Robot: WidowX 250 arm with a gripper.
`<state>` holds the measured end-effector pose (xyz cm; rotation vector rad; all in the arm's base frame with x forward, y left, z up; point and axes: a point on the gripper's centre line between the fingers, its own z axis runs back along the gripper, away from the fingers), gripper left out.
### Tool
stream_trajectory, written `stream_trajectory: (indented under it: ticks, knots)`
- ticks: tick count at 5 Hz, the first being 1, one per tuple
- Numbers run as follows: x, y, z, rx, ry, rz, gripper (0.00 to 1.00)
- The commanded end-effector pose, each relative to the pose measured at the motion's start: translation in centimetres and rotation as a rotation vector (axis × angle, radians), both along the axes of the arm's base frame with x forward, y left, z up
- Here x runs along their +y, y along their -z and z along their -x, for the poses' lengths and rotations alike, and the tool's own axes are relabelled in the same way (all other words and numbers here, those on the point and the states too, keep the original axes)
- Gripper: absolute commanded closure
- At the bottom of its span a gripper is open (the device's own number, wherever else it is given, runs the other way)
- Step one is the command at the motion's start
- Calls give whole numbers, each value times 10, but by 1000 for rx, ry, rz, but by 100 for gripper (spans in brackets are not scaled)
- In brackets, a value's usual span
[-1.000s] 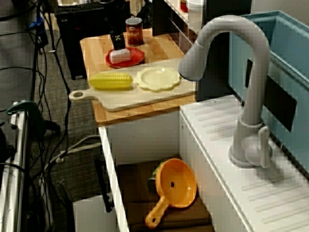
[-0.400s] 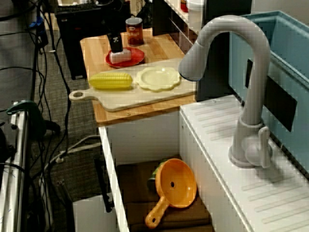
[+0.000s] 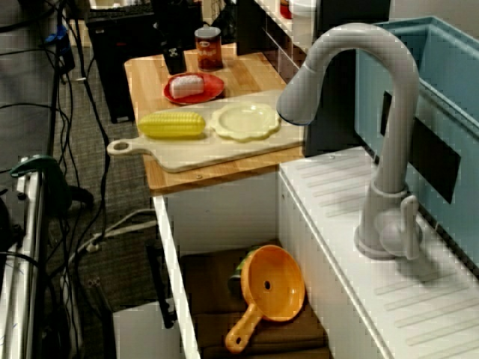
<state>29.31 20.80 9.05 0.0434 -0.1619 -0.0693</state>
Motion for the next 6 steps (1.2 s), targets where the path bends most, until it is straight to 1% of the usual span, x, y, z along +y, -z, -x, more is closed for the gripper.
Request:
stream_trajectory:
  ticks: [1, 2, 3, 4, 5, 6]
  knots:
    - [-18, -33, 0, -52, 65, -34, 0]
    - [-34, -33, 2, -50, 105, -23, 0]
    - [-54, -30, 6, -43, 121, -14, 0]
    - [-71, -22, 8, -25, 99, -3, 0]
    - [-83, -20, 11, -17, 103, 1, 0]
    - [-93, -21, 17, -20, 131, -5, 0]
